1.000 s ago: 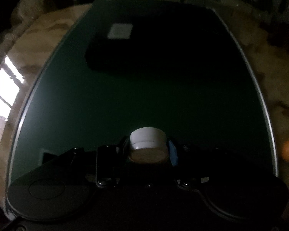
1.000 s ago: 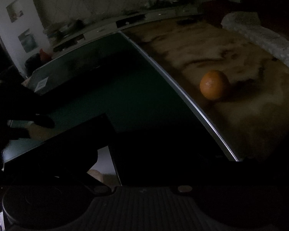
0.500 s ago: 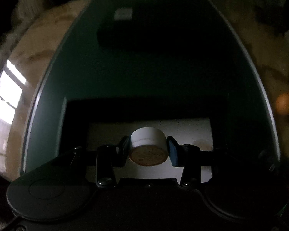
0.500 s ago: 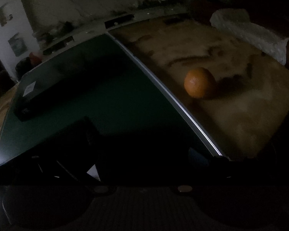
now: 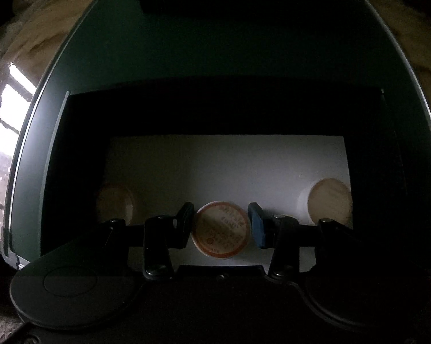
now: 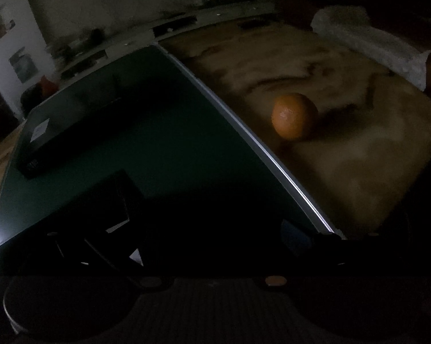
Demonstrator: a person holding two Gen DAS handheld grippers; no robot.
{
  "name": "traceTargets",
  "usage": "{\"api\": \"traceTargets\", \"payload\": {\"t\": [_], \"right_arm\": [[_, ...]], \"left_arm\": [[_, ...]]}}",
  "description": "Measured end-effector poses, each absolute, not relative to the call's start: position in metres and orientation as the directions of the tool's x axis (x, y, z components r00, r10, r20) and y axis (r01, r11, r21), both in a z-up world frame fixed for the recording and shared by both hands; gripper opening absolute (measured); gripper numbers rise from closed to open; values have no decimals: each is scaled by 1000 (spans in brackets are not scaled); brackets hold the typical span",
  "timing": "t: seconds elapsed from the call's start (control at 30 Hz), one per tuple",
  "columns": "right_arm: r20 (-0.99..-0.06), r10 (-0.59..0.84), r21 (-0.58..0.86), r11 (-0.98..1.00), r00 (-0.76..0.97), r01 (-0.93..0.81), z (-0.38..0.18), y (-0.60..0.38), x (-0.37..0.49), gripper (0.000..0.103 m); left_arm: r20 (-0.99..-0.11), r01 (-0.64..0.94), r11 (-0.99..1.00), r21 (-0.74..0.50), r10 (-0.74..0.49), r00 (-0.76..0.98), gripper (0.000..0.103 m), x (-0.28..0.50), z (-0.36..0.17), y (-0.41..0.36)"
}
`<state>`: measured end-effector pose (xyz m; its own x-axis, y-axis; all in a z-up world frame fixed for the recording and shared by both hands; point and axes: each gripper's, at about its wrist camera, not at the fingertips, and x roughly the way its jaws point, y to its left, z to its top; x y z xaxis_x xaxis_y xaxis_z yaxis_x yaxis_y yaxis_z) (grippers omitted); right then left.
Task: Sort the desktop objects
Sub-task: 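Carry the held cylinder with the left gripper over the tray paper, then lower the cylinder beside the others and open the left gripper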
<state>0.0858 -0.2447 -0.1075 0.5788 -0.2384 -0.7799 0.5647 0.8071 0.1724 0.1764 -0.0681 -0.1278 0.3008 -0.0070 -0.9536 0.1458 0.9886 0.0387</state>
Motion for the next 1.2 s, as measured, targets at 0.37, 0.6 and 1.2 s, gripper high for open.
{"api": "traceTargets", "payload": {"t": [0.37, 0.6, 1.2], "right_arm": [[-780, -227, 169, 821, 583, 545, -108, -241, 86, 103], [-780, -227, 163, 826, 583, 540, -108, -240, 86, 103], [-790, -214, 181, 814, 574, 552, -108, -246, 88, 103]], "left_arm": [[-937, 135, 991, 6, -41, 348, 43, 182, -128, -66], [-926, 139, 989, 43, -13, 377, 58, 171, -115, -56], [-942, 75, 996, -39, -62, 329, 41, 181, -126, -46]]}}
